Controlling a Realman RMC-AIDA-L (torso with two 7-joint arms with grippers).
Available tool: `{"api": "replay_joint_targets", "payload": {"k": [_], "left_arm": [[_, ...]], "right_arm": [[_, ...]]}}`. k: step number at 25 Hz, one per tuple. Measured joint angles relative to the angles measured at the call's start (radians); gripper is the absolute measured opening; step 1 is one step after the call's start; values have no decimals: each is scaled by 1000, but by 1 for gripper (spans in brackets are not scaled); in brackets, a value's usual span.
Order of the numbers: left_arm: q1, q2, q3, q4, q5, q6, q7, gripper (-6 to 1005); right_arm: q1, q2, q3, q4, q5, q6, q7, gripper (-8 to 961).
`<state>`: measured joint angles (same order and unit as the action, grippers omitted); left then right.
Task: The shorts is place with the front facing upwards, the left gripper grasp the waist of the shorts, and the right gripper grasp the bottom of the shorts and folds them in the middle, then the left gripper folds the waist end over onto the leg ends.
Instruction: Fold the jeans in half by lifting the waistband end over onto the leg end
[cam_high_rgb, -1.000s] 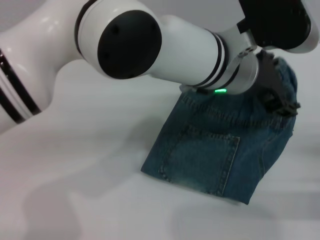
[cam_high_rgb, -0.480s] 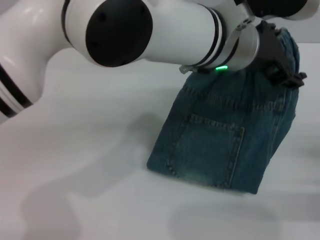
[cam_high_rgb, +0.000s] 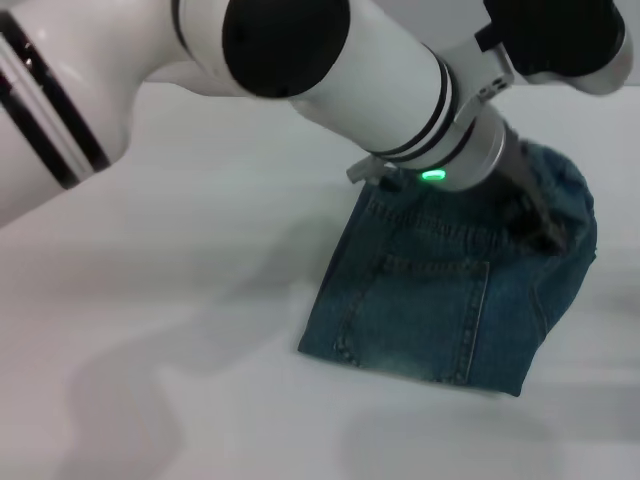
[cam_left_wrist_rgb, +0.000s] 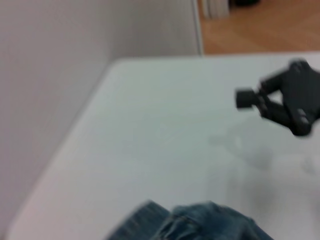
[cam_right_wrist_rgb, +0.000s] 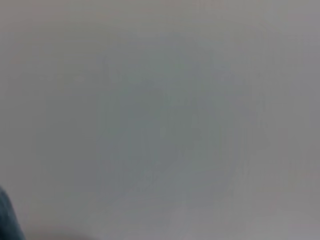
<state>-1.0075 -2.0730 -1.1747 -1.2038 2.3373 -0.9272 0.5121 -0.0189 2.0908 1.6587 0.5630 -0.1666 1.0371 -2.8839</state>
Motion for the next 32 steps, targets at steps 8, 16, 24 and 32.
{"api": "replay_joint_targets", "payload": {"k": [8, 16, 24, 32], "left_arm": [[-13, 1, -4, -56, -55, -171, 9, 850], [7, -1, 42, -97, -108, -126, 47, 850], [-25, 0, 62, -97, -95, -74, 91, 850], [-38, -3, 103, -114, 22, 44, 100, 850]], "right_arm": [[4, 0, -7, -3, -1, 0, 0, 0], [4, 0, -10, -10, -1, 0, 0, -1], [12, 0, -25, -12, 1, 0, 0, -1], [10, 0, -30, -12, 1, 0, 0, 0]]}}
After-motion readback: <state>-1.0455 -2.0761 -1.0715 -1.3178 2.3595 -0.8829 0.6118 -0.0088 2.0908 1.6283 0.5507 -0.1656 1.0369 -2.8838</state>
